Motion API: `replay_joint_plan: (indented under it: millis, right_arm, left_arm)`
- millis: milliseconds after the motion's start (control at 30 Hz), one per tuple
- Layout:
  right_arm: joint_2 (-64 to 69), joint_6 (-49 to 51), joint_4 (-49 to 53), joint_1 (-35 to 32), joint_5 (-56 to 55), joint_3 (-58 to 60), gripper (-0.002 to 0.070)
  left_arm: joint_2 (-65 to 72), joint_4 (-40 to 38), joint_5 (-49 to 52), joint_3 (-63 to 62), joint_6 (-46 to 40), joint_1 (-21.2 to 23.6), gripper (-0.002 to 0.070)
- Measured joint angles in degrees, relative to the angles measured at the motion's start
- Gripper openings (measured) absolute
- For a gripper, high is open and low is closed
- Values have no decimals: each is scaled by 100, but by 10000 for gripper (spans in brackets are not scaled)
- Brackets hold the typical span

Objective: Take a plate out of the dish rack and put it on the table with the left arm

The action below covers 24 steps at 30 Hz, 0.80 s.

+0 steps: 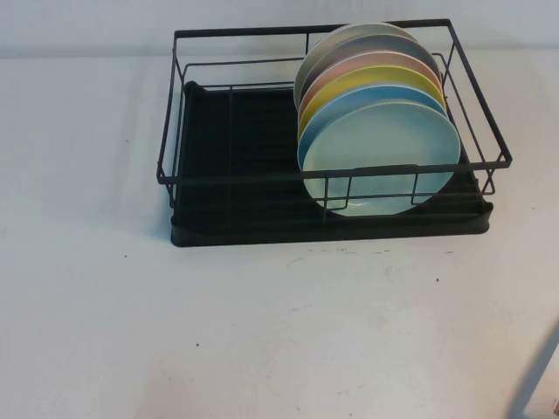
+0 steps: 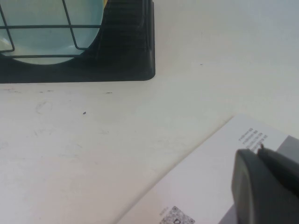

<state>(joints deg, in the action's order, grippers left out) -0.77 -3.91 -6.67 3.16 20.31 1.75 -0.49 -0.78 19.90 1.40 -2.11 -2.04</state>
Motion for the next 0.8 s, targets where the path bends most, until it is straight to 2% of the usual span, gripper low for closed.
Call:
replay_joint_plan:
  millis: [800]
  right_arm:
    - [0,0,0,0,0,0,-18]
  left_arm:
    - [0,-158,0,0,63,0,-4]
